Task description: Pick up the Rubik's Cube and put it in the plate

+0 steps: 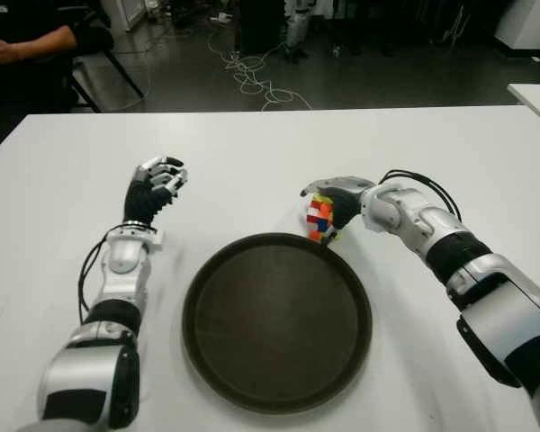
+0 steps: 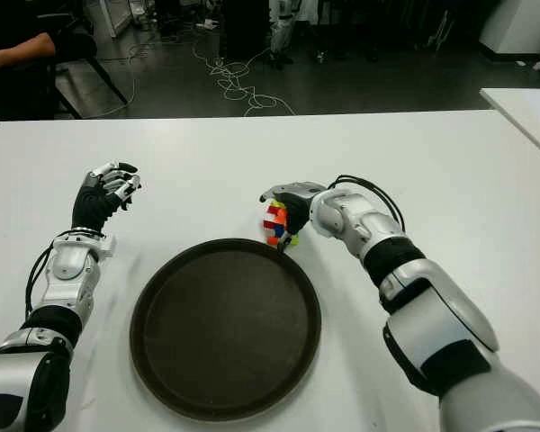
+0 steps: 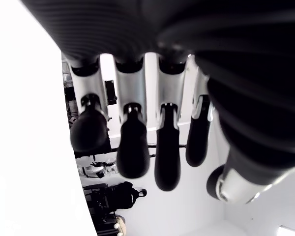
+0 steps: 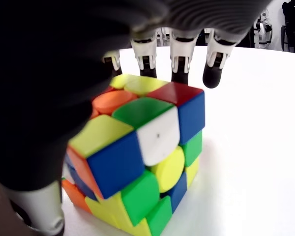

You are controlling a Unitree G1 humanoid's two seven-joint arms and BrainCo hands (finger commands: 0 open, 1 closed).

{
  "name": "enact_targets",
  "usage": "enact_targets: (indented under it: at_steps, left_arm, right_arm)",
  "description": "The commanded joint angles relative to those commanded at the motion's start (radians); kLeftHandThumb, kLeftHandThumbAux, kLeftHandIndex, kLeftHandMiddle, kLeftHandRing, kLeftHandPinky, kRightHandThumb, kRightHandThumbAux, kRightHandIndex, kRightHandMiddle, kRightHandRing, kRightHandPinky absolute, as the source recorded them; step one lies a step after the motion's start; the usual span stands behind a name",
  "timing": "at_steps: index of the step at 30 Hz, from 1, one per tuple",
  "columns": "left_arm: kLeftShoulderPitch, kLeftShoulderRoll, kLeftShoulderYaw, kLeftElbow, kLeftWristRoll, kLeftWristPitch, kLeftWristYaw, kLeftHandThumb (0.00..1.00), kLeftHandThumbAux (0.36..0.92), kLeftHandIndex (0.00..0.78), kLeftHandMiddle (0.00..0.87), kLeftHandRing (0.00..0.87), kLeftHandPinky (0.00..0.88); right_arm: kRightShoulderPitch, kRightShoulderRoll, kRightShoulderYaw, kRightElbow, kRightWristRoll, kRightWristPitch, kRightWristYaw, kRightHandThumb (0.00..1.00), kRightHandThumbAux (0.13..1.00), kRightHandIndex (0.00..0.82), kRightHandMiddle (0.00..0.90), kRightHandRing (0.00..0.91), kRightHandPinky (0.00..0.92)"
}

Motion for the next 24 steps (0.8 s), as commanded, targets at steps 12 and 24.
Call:
enact_targets:
  at_steps: [12, 24]
  left_arm:
    - [0.0, 0.004, -0.01, 0.001, 0.016, -0.001, 0.021, 0.843, 0.667, 0.414, 0.571, 0.695, 0.722]
    - [-0.001, 0.006, -0.012, 0.003, 0.024, -0.003, 0.03, 0.841, 0.669, 0.406, 0.565, 0.681, 0.713]
  right_arm:
    - [-0.001, -0.001, -0.011, 0.004, 0.009, -0.011, -0.011, 0.0, 0.782, 0.094, 0.113, 0.122, 0.12]
    - [-0.006, -0.003, -0.016, 0.007, 0.011, -0.005, -0.017, 0.0, 0.769, 0.102, 0.123, 0.134, 0.126]
